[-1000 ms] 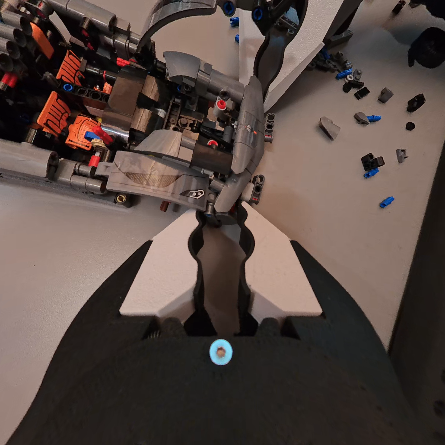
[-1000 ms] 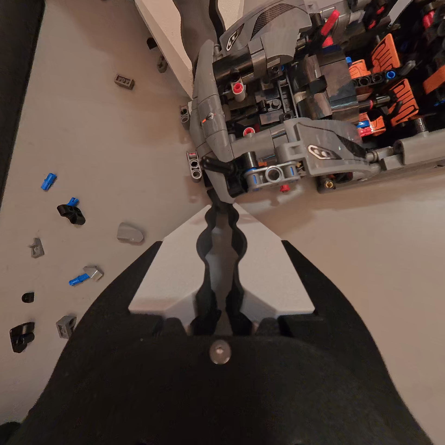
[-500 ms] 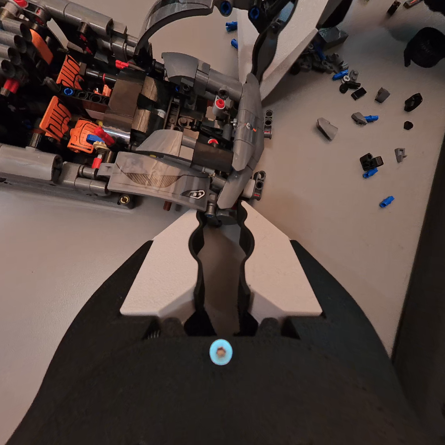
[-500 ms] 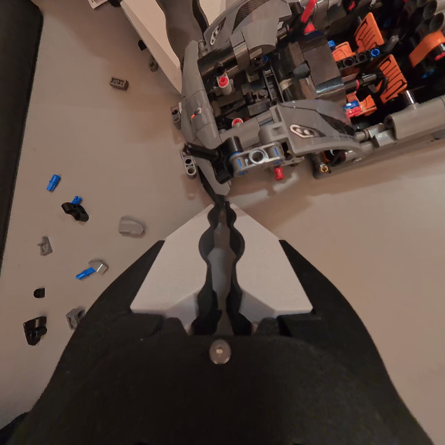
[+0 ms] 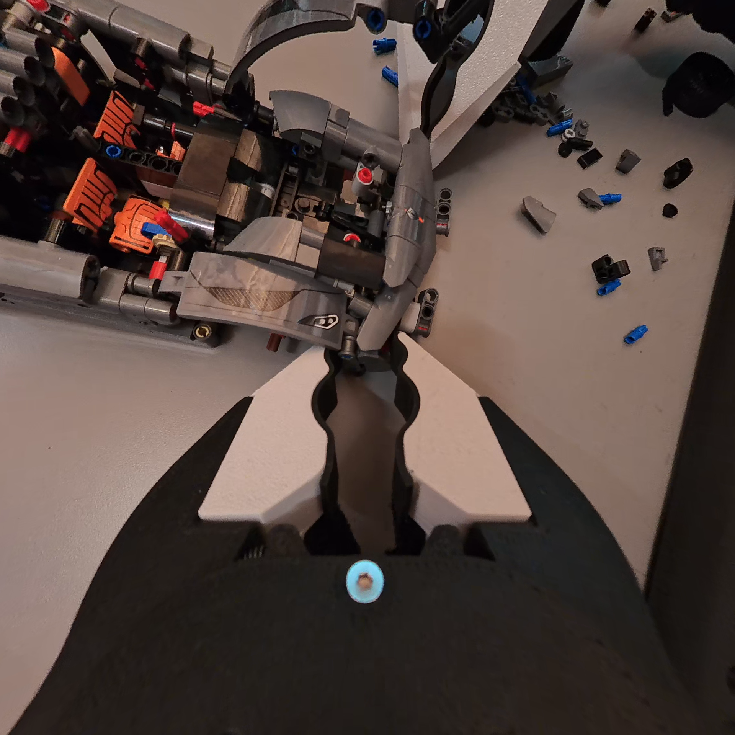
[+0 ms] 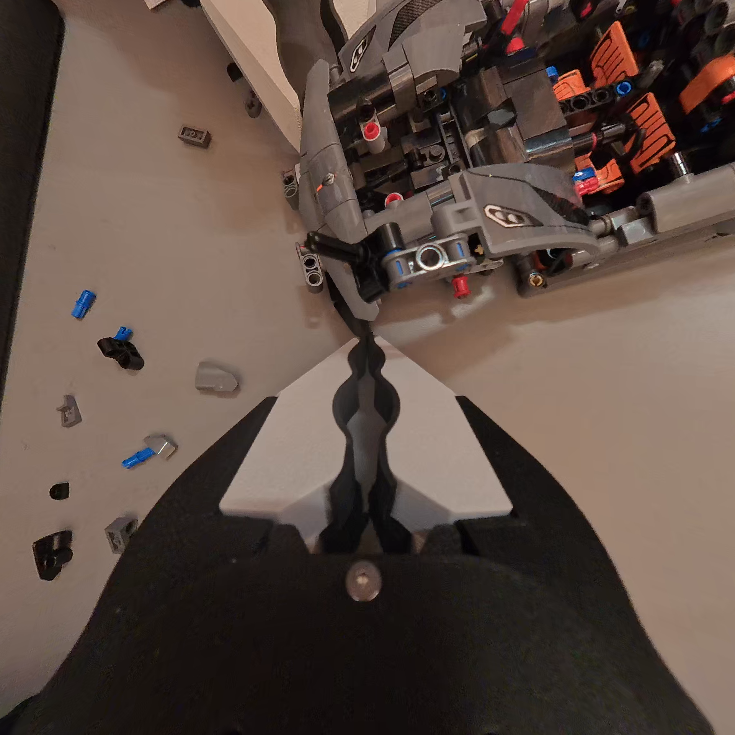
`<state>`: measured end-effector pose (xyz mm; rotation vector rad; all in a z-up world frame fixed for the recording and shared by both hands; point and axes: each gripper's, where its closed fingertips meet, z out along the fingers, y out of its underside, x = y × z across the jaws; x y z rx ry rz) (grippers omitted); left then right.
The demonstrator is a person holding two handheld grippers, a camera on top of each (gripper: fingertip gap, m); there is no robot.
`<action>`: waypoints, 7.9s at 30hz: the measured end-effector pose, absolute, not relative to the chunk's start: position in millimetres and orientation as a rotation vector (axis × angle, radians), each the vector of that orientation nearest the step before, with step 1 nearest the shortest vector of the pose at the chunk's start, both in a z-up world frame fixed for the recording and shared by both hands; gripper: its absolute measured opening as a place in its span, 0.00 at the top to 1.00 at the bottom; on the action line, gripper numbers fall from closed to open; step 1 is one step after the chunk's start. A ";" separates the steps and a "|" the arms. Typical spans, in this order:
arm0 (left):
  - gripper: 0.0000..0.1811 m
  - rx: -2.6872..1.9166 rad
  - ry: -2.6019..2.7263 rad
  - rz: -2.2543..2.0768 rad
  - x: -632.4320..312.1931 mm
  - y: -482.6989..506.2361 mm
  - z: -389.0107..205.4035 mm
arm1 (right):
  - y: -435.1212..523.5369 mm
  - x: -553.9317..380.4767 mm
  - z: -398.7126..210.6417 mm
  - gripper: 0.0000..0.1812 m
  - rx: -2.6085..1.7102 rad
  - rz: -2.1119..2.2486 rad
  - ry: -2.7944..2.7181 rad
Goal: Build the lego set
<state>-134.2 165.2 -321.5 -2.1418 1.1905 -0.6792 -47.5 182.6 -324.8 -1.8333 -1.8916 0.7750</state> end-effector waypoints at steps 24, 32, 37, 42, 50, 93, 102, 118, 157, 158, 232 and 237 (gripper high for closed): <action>0.89 -2.149 1.207 -0.683 -137.2 162.7 -321.4 | 179.3 -51.5 -324.5 1.00 -1.862 0.808 -1.887; 0.89 -2.156 1.180 -0.755 -136.0 162.0 -320.0 | 189.6 -49.3 -305.3 0.99 -1.850 0.889 -1.785; 0.84 -2.160 1.199 -0.769 -134.5 159.3 -319.1 | 196.2 -42.9 -309.9 0.95 -1.877 0.848 -1.778; 0.73 -2.188 1.183 -0.714 -141.0 163.2 -316.2 | 197.1 -44.5 -297.3 0.93 -1.842 0.884 -1.747; 0.62 -2.194 1.090 -0.653 -158.8 168.8 -282.9 | 200.9 -33.3 -256.2 0.92 -1.793 1.216 -1.546; 0.72 -2.165 1.467 -0.160 -91.8 170.7 -308.0 | 200.3 -51.3 -289.5 0.97 -1.682 0.724 -1.722; 0.72 -2.155 1.479 -0.148 -91.5 172.4 -308.1 | 210.4 -49.6 -288.3 0.98 -1.586 0.528 -1.739; 0.73 -2.146 1.494 -0.143 -91.8 171.5 -308.5 | 217.8 -58.5 -309.5 0.99 -1.594 0.424 -1.816; 0.75 -2.109 1.576 -0.148 -88.7 152.8 -310.9 | 194.6 -53.1 -318.9 0.97 -1.810 0.798 -1.957; 0.75 -2.110 1.577 -0.148 -88.9 152.6 -310.9 | 194.4 -53.0 -318.9 0.97 -1.817 0.807 -1.960; 0.45 -1.835 1.439 0.535 -92.6 174.6 -290.9 | 171.4 -72.4 -320.2 0.97 -1.799 0.744 -2.017; 0.49 -1.806 1.427 0.525 -92.0 171.0 -292.6 | 170.0 -73.6 -320.0 0.97 -1.778 0.730 -2.025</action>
